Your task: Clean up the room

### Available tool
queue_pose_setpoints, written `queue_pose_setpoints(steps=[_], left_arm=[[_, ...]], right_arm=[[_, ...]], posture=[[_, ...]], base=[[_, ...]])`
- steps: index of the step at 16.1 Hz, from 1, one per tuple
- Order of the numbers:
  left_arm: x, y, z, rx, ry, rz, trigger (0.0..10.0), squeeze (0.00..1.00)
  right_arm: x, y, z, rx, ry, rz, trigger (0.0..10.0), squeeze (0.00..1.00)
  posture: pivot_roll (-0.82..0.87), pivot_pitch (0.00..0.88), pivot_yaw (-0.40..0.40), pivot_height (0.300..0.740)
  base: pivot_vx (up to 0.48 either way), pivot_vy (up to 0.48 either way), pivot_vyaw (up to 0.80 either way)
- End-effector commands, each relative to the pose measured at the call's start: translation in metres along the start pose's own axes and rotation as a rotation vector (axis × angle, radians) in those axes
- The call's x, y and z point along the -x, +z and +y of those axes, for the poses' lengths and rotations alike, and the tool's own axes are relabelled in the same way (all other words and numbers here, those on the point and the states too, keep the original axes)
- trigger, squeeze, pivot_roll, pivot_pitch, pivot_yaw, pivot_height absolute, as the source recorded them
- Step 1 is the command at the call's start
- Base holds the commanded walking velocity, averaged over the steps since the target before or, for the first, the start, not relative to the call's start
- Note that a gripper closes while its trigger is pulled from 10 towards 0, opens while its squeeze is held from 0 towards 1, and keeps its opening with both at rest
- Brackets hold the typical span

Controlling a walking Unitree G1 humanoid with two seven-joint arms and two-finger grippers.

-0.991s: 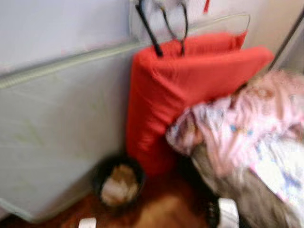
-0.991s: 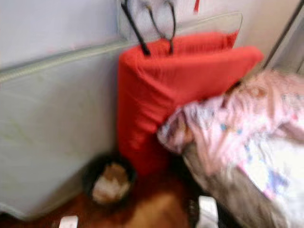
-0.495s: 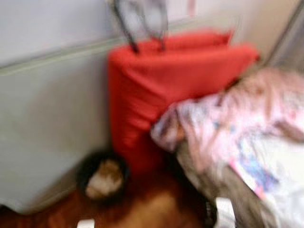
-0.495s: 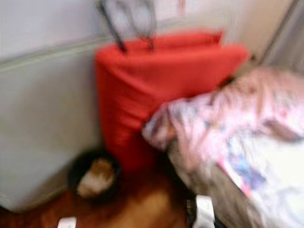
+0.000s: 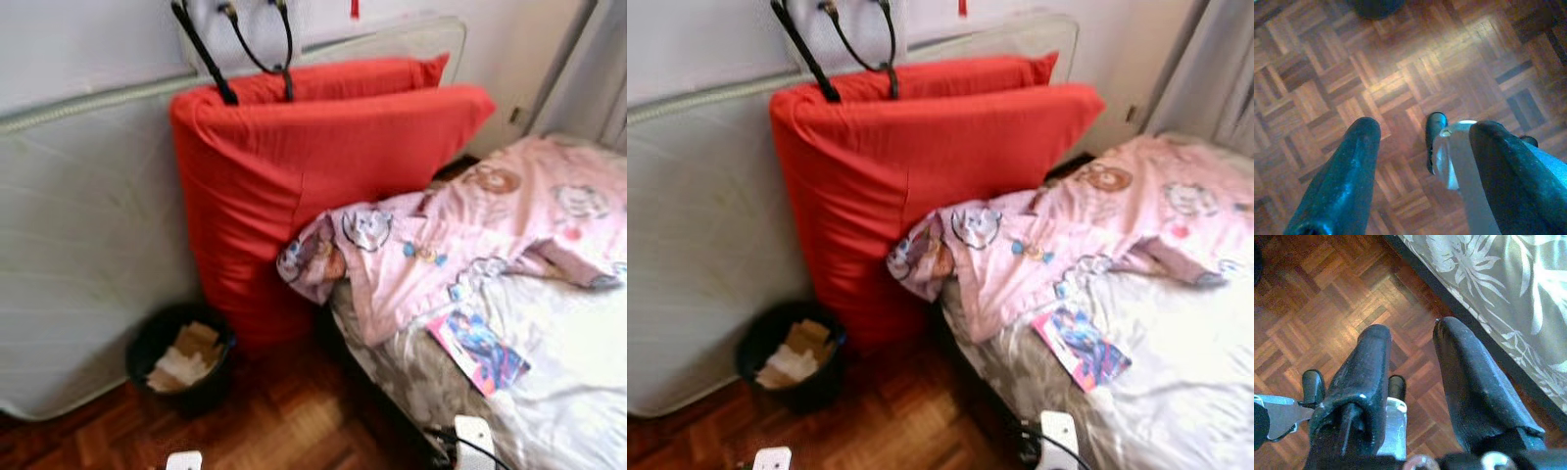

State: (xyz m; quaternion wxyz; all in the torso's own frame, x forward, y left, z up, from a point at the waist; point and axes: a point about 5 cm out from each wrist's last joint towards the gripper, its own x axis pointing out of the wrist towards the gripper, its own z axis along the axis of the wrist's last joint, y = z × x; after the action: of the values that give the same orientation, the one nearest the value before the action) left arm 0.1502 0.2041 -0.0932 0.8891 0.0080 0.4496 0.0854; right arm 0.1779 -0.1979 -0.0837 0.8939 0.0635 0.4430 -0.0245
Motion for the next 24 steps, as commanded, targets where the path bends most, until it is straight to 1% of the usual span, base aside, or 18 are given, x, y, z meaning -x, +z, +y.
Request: queue_pose_setpoints(steps=[1,7,9,24], left_arm=[[-0.0162,0.0831,-0.0168,-0.012,-0.094,-0.097,10.0,0.00],[-0.0161,0.0829,-0.0160,-0.011,-0.090,-0.102,10.0,0.00],[-0.0160,0.0827,-0.0160,-0.007,-0.092,-0.104,10.0,0.00],[-0.0160,0.0827,-0.0160,-0.007,-0.092,-0.104,10.0,0.00]], right_arm=[[-0.0101,0.0623,0.0075,-0.152,-0.035,-0.137,10.0,0.00],[-0.0103,0.0612,0.0080,-0.139,-0.034,-0.127,10.0,0.00],[-0.0103,0.0608,0.0077,-0.117,-0.035,-0.118,10.0,0.00],[-0.0103,0.0608,0.0077,-0.117,-0.035,-0.118,10.0,0.00]], posture=[[0.04,0.005,-0.085,0.740],[0.04,0.000,-0.082,0.740],[0.04,0.000,-0.081,0.740],[0.04,0.000,-0.081,0.740]], base=[[0.000,0.000,0.00],[0.000,0.000,0.00],[0.000,0.000,0.00],[0.000,0.000,0.00]])
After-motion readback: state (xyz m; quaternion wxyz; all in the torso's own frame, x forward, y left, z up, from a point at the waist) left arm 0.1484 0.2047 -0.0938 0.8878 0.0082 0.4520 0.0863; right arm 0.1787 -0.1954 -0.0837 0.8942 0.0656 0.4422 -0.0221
